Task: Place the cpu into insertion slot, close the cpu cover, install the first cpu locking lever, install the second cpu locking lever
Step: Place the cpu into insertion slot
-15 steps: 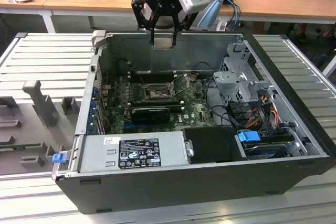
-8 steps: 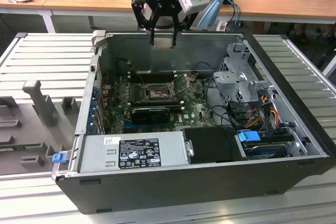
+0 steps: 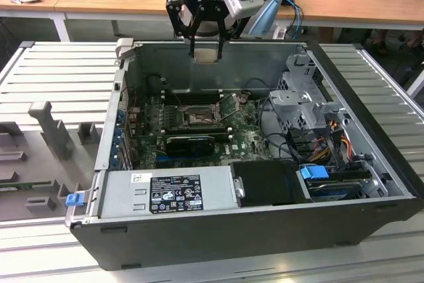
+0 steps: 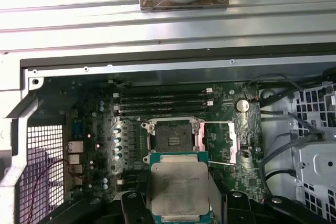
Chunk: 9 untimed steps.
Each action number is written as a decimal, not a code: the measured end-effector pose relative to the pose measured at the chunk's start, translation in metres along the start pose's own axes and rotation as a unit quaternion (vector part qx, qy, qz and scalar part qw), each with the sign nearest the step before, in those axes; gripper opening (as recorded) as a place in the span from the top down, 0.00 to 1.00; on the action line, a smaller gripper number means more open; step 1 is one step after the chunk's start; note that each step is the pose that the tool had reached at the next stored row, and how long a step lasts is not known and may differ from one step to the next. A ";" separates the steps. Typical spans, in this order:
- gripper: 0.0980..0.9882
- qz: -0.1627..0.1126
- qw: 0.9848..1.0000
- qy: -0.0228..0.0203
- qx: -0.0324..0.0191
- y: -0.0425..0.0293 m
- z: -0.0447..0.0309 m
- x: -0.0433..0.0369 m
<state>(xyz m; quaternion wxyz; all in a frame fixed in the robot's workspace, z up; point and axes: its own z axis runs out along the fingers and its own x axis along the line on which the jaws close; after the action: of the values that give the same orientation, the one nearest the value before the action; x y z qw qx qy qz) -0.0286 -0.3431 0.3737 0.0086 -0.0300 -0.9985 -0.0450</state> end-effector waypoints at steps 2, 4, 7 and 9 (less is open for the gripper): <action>0.52 0.001 1.000 0.000 0.000 0.0000 0.0002 0.0000; 0.52 0.001 1.000 0.000 0.000 0.0000 0.0003 0.0000; 0.52 0.003 1.000 0.001 0.000 0.0000 0.0004 0.0000; 0.52 0.006 1.000 0.000 0.000 0.0000 0.0004 0.0000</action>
<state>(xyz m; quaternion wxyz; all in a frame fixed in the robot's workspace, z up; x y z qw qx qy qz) -0.0286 -0.3431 0.3733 0.0091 -0.0359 -0.9983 -0.0450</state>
